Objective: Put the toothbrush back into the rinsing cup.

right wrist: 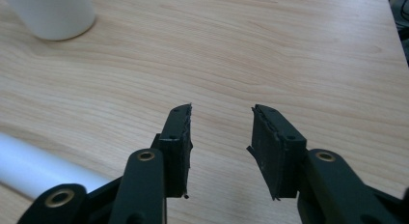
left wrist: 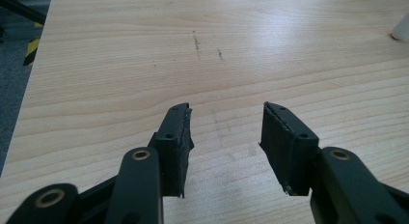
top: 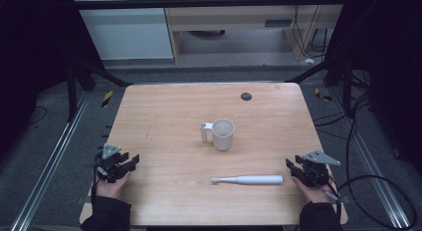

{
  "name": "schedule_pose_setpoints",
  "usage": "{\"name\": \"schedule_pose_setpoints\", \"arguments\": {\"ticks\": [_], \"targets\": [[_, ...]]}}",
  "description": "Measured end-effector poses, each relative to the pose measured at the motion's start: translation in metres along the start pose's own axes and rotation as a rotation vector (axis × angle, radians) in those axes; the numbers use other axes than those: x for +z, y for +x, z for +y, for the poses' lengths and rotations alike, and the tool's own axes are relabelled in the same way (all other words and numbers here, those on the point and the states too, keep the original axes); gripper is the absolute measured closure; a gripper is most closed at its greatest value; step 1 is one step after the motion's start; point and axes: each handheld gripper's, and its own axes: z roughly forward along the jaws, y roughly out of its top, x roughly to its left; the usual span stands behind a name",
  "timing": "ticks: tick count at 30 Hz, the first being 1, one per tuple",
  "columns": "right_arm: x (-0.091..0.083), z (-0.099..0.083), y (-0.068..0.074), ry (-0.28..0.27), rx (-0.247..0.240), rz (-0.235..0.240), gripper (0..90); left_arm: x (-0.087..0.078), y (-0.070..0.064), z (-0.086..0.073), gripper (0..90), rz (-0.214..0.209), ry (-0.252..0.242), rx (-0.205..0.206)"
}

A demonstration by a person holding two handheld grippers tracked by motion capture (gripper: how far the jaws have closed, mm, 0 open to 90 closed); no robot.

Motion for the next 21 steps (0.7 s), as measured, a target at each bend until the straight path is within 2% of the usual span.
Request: {"name": "schedule_pose_setpoints", "arguments": {"ticks": [5, 8, 16, 21], "targets": [[-0.004, 0.002, 0.008, 0.006, 0.000, 0.036, 67.5, -0.001, -0.004, 0.002, 52.3, 0.000, -0.010, 0.015], [-0.006, 0.006, 0.017, 0.029, 0.002, 0.070, 74.1, -0.001, -0.006, 0.002, 51.4, -0.005, -0.010, 0.019], [-0.001, 0.014, 0.028, 0.065, -0.034, 0.104, 89.8, 0.003, -0.008, 0.003, 51.1, -0.010, -0.010, 0.025], [0.006, 0.014, 0.032, 0.102, -0.044, 0.123, 90.0, 0.005, -0.009, 0.003, 50.6, -0.011, -0.002, 0.034]]}}
